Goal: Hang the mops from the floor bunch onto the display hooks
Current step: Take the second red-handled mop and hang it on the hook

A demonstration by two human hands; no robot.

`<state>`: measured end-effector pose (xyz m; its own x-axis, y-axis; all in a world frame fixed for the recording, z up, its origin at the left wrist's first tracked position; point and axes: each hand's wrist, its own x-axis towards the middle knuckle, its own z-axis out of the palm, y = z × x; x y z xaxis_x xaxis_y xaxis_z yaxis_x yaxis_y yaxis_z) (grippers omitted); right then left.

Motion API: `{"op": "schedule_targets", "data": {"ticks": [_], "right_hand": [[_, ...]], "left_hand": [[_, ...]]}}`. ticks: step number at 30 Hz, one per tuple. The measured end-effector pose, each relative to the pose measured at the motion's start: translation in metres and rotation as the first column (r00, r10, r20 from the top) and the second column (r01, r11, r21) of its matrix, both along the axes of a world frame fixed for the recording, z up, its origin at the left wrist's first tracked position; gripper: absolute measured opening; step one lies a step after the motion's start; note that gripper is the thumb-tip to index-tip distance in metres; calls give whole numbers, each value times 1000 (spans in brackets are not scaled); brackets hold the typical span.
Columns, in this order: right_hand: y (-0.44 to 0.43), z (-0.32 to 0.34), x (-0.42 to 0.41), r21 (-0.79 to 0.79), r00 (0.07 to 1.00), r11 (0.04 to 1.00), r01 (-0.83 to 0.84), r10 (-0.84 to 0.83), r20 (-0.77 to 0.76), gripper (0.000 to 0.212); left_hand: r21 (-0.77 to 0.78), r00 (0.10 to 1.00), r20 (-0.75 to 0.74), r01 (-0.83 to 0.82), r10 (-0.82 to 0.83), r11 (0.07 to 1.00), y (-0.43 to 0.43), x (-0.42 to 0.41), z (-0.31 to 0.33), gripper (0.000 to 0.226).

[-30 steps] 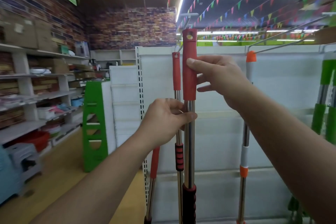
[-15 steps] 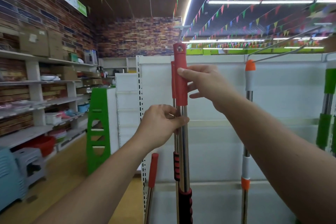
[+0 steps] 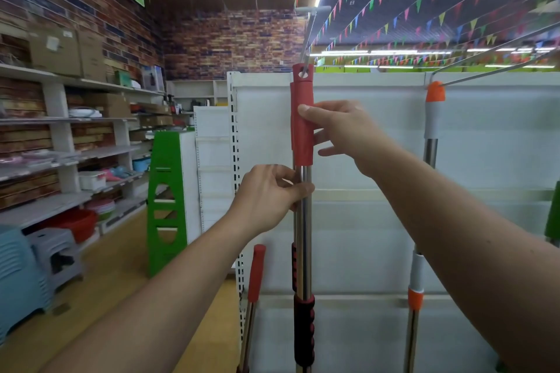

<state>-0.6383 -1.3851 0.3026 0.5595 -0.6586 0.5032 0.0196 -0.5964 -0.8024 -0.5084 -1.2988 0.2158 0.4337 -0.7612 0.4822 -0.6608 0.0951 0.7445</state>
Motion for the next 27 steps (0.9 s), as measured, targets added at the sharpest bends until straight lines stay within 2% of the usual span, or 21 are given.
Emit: {"op": "schedule_targets", "data": {"ticks": [8, 22, 27], "right_hand": [[-22, -2, 21, 11, 1000, 1000, 27, -27, 7, 29], [-46, -5, 48, 0, 997, 997, 77, -77, 7, 36], [-58, -6, 56, 0, 997, 997, 78, -78, 2, 36]], "left_hand": [[22, 1000, -19, -8, 9, 1000, -28, 22, -3, 36], [-14, 1000, -15, -22, 22, 1000, -66, 47, -7, 10], [-8, 999, -15, -40, 40, 999, -77, 52, -6, 19]]}}
